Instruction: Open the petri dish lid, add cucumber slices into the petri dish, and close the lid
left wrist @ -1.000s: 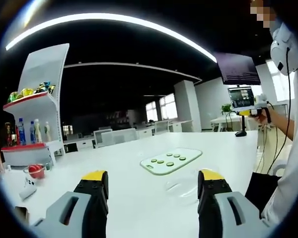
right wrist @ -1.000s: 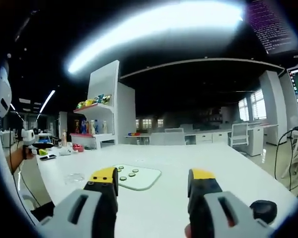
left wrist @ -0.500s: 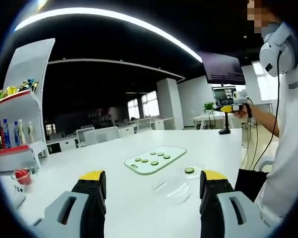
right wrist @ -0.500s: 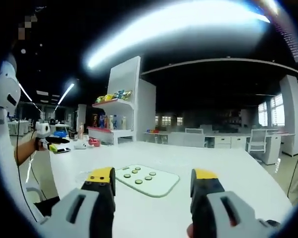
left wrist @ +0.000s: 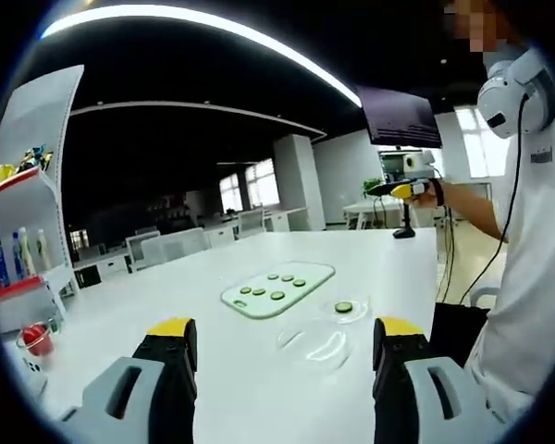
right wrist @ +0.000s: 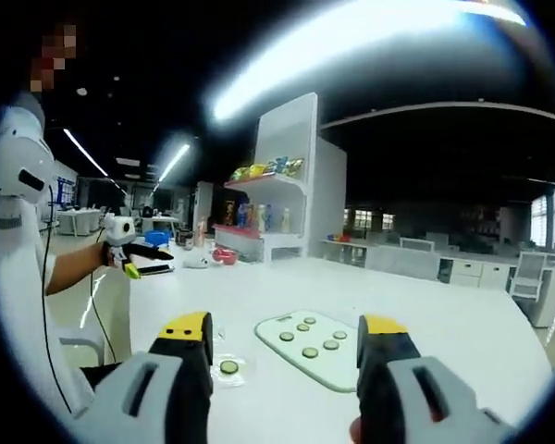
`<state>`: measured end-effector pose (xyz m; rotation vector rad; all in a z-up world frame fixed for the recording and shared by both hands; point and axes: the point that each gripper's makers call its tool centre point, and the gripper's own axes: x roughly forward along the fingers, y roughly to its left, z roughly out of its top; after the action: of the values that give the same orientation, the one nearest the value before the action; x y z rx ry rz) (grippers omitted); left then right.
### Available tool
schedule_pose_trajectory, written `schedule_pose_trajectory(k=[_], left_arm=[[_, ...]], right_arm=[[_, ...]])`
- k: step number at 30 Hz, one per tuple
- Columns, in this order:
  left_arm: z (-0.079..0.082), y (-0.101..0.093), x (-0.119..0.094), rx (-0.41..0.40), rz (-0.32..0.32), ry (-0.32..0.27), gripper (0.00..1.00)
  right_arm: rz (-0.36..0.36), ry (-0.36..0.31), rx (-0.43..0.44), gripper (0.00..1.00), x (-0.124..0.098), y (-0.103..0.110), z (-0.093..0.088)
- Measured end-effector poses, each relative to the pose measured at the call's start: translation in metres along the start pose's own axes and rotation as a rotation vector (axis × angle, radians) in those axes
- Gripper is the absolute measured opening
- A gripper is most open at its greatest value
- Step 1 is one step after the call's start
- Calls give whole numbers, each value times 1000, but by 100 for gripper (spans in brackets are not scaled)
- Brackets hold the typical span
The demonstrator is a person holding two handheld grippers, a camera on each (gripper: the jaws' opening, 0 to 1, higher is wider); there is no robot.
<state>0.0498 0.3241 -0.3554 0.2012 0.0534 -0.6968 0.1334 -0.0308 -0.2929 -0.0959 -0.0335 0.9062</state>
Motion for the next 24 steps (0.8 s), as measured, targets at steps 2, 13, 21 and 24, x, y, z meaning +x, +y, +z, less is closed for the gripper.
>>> schedule_pose_trajectory(k=[2,13,21,24], left_arm=[[-2,-1,0,8,-5,11,78],[-19,-9,7,4,-81,69,78],[-22,-12,14,-4,-136,82,78],[-23,-10,17,-5,-148,86,78]], right_arm=[[21,3,-1,63,9,5,-1],[187,65,-56,63,52,47,-11],[288,109,-95,64,76,77,-20],[321,134,-107,64,84,84,-27]])
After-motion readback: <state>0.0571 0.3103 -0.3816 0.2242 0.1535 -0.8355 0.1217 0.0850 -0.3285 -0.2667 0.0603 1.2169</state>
